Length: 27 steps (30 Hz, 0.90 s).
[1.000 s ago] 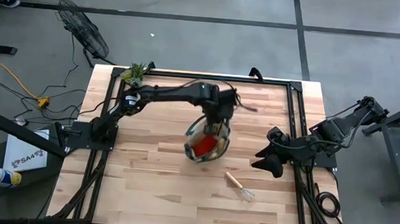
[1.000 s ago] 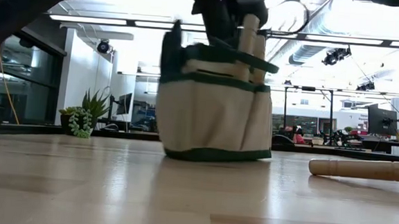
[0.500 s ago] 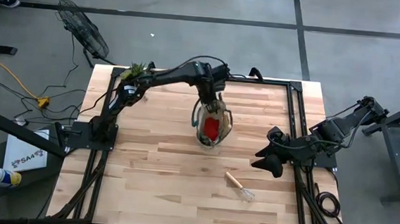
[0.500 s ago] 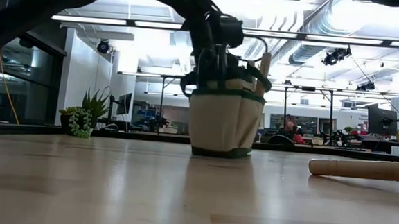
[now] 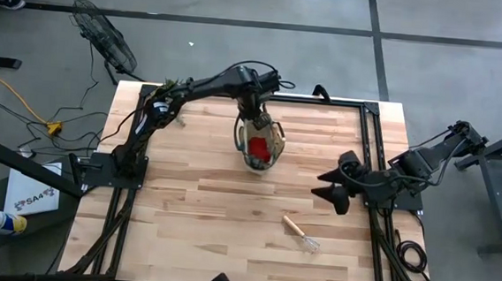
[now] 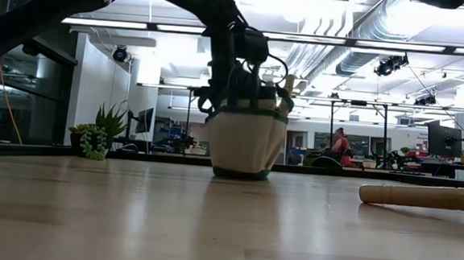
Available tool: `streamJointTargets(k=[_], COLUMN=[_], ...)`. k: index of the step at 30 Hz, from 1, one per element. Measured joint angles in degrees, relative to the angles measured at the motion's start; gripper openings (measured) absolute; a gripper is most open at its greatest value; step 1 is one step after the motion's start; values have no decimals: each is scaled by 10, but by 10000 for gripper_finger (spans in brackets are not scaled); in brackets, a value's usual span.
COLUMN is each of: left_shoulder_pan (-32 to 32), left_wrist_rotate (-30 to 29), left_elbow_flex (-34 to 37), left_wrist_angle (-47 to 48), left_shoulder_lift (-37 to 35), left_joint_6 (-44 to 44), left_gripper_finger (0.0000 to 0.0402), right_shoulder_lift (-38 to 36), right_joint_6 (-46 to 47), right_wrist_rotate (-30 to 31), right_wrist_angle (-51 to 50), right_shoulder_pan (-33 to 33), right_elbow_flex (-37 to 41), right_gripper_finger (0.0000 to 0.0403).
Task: Pick & Place Garden tools in Gardening bag
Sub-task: Adjust the white gardening bag
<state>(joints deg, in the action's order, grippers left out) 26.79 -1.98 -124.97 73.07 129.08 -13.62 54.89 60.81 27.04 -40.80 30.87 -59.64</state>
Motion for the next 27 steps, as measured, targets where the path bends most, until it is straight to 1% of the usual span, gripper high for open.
streamJointTargets(k=[2, 4, 6, 10, 14, 19, 23, 27], left_shoulder_pan=[-1, -1, -1, -7, -10, -9, -9, -9], left_wrist_rotate=[12, 39, 64, 72, 72, 87, 90, 87], left_elbow_flex=[0, 0, 0, 1, 1, 1, 2, -20], left_wrist_angle=[-7, -20, -34, -38, -37, -23, -15, 0], left_shoulder_lift=[0, 0, 0, 0, 1, 1, -2, -8], left_joint_6=[-22, -41, -52, -64, -64, -58, -45, -32], left_gripper_finger=[0, 0, 0, 1, 21, 69, 128, 190], right_shoulder_lift=[0, 0, 0, 0, 0, 0, 0, 0], right_joint_6=[-9, -9, -12, -32, -37, -37, -37, -47], right_wrist_rotate=[35, 65, 81, 86, 84, 71, 65, 36], right_wrist_angle=[12, 21, 23, 23, 23, 21, 21, 19], right_shoulder_pan=[0, 0, 0, 0, 0, 0, 0, 0], right_elbow_flex=[0, 0, 0, 0, 0, 0, 0, 0], right_gripper_finger=[301, 301, 301, 301, 301, 301, 301, 301])
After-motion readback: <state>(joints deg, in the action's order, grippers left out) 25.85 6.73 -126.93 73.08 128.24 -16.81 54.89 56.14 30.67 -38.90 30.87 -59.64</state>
